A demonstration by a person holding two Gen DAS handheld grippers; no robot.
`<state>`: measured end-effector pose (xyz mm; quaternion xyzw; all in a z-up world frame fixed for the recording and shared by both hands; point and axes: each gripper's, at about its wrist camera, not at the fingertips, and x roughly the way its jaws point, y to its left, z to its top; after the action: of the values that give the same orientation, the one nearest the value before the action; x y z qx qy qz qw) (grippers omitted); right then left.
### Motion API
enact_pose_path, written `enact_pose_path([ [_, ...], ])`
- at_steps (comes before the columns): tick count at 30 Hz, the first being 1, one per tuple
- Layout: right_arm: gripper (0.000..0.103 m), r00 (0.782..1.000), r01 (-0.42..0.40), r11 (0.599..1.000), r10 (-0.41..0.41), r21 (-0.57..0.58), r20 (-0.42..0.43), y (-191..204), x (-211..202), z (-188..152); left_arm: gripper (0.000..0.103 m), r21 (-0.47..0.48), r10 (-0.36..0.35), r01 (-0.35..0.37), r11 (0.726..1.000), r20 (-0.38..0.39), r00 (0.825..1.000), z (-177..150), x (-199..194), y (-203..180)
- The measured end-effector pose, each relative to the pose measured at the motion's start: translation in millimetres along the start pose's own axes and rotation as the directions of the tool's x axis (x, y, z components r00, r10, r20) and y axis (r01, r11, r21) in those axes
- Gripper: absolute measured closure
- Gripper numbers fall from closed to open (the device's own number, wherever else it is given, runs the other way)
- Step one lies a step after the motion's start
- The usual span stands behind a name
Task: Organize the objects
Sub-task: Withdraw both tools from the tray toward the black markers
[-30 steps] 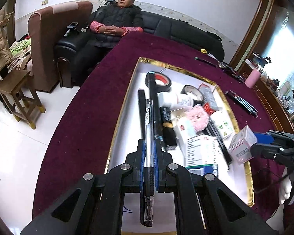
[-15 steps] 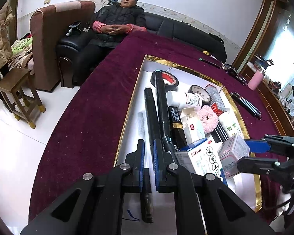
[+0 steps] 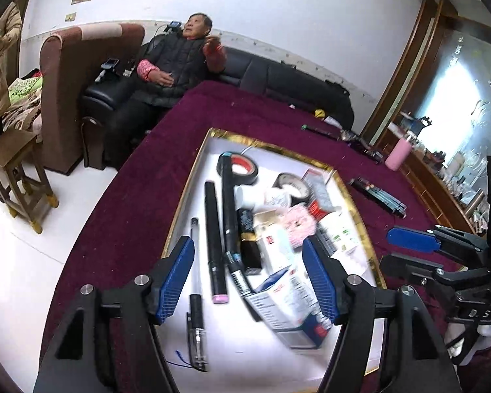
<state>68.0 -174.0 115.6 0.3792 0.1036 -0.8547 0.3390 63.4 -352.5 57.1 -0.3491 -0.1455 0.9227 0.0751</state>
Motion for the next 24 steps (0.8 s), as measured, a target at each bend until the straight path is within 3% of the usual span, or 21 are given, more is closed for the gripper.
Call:
enact_pose_path([
  [11,0.042,0.974,0.205,0.978,-0.208,0.041,0.087,-41.2,-55.9,-21.6,0.040,0.067,-0.041,0.039,0.997,0.027,0.999,2.5,-14.0,-51.1],
  [17,0.042,0.946,0.307,0.947,-0.315,0.096,0.077,-75.4,-73.8,-39.9,0.040,0.124,-0.065,0.063,0.990,0.007,0.998,2.6,-7.3,-90.3],
  [24,0.042,0.924,0.360,0.916,-0.376,0.176,0.066,-122.2,-94.0,-63.9,0.040,0.191,-0.094,0.099,0.976,-0.034,0.995,0.9,7.6,-142.9],
])
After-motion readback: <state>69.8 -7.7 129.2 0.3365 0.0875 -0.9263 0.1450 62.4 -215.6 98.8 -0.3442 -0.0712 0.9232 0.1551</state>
